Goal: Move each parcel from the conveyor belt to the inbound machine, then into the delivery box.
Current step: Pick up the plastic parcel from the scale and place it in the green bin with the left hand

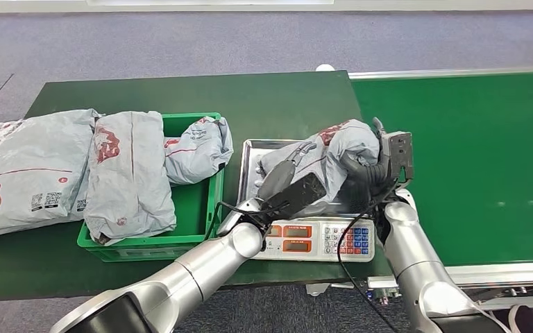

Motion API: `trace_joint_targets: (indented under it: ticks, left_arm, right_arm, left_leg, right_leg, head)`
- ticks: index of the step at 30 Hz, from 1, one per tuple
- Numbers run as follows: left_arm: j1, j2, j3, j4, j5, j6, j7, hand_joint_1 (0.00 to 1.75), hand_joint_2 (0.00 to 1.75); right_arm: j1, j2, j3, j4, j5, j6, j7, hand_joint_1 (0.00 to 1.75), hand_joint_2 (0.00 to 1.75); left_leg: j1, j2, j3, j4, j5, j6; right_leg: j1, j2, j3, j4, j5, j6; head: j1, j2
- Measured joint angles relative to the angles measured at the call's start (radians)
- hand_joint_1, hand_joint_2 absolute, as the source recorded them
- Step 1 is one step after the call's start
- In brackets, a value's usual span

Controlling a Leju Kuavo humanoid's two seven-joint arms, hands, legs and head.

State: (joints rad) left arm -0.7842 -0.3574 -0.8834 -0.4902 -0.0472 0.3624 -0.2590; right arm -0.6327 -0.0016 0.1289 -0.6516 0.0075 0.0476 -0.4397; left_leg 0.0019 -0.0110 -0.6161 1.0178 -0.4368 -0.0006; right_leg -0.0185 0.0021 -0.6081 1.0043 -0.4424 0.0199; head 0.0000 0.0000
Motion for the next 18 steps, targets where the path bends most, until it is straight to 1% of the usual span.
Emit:
trace_joint_targets:
  ticks: [7, 14, 18]
  left_arm:
    - [0.000, 0.000, 0.000, 0.005, -0.004, 0.005, 0.000, 0.00, 1.75]
    - [0.000, 0.000, 0.000, 0.006, -0.003, 0.014, -0.004, 0.00, 1.75]
    - [0.000, 0.000, 0.002, 0.007, -0.006, 0.022, -0.013, 0.00, 1.75]
  right_arm:
    - [0.008, 0.012, 0.040, -0.017, 0.003, 0.022, 0.015, 0.00, 1.75]
    - [0.084, 0.035, 0.139, -0.149, 0.012, 0.051, 0.066, 0.00, 1.75]
    - [0.123, 0.044, 0.178, -0.235, 0.050, 0.054, 0.091, 0.00, 1.75]
  left_leg:
    - [0.000, 0.000, 0.000, 0.000, 0.000, 0.000]
    - [0.001, 0.000, 0.000, 0.000, 0.000, 0.000]
    - [0.001, 0.000, 0.000, -0.001, 0.000, 0.000]
  right_leg:
    - [0.000, 0.001, 0.000, 0.000, 0.000, 0.000]
    - [0.001, 0.001, -0.001, 0.000, 0.000, 0.000]
    - [0.001, 0.001, 0.000, 0.000, 0.000, 0.000]
  head:
    - [0.000, 0.000]
    - [0.000, 0.000]
    - [0.000, 0.000]
